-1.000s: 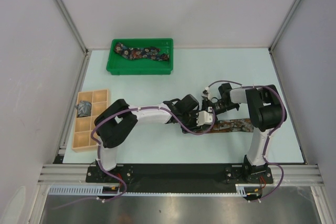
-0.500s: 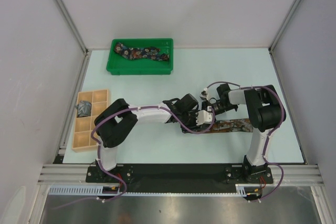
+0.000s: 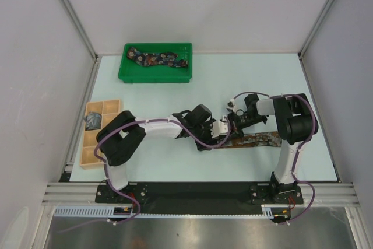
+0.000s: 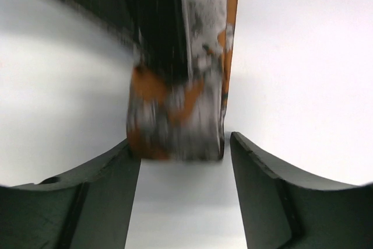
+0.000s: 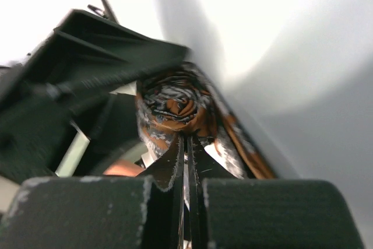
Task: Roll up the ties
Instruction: Roll the tie at the center of the board.
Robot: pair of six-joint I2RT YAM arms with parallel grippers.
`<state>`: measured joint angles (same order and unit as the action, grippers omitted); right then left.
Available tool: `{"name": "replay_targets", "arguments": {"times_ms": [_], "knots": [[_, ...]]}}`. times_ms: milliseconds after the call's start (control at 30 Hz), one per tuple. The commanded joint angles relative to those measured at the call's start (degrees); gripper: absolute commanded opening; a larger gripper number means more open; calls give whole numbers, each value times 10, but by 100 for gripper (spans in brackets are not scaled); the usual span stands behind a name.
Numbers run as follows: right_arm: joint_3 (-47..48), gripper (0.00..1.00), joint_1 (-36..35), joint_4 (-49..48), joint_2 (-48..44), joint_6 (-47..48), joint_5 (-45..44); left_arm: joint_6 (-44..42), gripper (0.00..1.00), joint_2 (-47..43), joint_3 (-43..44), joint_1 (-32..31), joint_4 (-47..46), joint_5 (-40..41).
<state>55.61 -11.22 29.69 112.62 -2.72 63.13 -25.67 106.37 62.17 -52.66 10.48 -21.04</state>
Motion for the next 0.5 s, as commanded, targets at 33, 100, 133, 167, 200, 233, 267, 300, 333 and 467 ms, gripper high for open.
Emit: {"name": "replay_targets", "arguments": {"times_ms": [33,100,133,167,200,233,267,300,333,467], "knots": [[-12,0,14,11,9,51,-129,52,76,-65,-58,22,-69,-44],[-12,0,18,20,8,59,-148,61,85,-74,-87,23,-105,-62],[-13,0,19,28,5,65,-156,63,86,-78,-97,23,-134,-65],[-13,0,21,29,4,64,-164,72,87,-79,-113,24,-151,-69],[-11,0,20,30,-3,64,-167,76,88,-78,-118,24,-180,-76],[-8,0,17,35,-5,64,-179,92,89,-71,-122,25,-196,-86],[-4,0,9,38,-7,64,-186,103,89,-68,-129,26,-215,-94],[-2,0,5,46,-9,64,-191,112,89,-63,-133,26,-256,-102],[6,0,2,51,-5,64,-201,130,89,-59,-136,27,-274,-115],[23,0,-18,73,8,68,-216,168,89,-20,-137,27,-351,-130]]}}
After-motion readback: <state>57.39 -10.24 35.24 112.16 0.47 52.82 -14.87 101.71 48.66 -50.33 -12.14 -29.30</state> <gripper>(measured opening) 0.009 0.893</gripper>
